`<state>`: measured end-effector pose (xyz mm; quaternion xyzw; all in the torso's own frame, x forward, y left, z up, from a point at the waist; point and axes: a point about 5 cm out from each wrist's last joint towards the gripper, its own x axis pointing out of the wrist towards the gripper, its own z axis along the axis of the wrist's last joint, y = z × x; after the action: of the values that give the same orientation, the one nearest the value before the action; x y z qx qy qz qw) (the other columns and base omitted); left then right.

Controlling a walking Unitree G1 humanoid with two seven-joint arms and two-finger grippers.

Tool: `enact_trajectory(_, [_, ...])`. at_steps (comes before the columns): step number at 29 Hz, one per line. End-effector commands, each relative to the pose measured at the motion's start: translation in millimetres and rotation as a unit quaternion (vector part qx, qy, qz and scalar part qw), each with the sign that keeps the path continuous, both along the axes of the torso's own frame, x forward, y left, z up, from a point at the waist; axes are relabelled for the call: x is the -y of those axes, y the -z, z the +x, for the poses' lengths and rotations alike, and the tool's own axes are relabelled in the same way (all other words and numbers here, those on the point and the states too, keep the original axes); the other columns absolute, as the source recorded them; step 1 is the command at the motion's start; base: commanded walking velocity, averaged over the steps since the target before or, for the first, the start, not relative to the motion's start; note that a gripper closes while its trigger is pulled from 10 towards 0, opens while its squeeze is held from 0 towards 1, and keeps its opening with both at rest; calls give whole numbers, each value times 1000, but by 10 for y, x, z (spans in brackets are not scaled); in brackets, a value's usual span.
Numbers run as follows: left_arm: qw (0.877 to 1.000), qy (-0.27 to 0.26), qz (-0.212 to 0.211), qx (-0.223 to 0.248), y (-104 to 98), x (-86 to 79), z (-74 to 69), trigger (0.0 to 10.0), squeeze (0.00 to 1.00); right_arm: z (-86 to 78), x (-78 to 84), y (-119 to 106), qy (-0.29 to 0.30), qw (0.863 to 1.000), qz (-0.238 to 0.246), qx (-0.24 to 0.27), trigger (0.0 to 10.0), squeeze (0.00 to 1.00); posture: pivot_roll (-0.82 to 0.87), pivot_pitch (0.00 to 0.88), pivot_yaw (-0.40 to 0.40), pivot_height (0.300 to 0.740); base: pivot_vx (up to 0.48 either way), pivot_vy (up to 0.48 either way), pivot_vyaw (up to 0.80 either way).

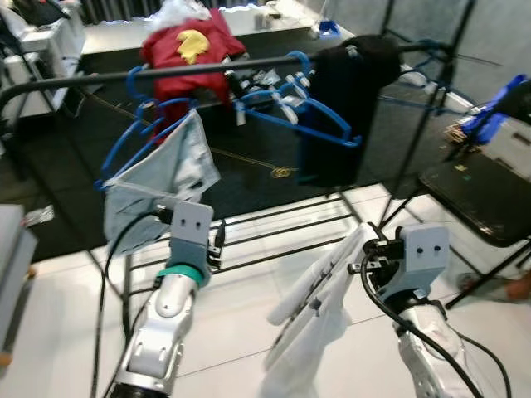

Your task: Hang hanger

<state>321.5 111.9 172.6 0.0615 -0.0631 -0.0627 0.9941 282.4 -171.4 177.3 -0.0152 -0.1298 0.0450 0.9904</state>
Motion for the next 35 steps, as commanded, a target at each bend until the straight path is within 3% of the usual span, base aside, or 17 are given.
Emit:
enact_trajectory(1, [1000, -12, 3, -16, 92, -71, -15, 10000, 0, -16, -27, -9, -7, 1000, 3, 8, 10000, 0, -239, 94, 81, 740, 0, -371, 0])
enact_trajectory(24, [1000, -13, 1, -18, 98, -84, -13, 10000, 0, -5, -42, -16, -4, 1000, 13, 7, 10000, 0, -236, 98, 84, 740, 0, -339, 0])
enact_trajectory(28, [999, -18, -6, -27, 110, -90, -13, 10000, 0, -4, -43, -14, -5, 1000, 13, 6, 10000, 0, -234, 100, 83, 740, 0, 0, 0])
enact_trajectory(35, [999, -16, -17, -31, 111, -85, -15, 10000, 0, 3, -50, -3, -7, 1000, 15, 3, 10000, 0, -233, 100, 81, 740, 0, 404, 0])
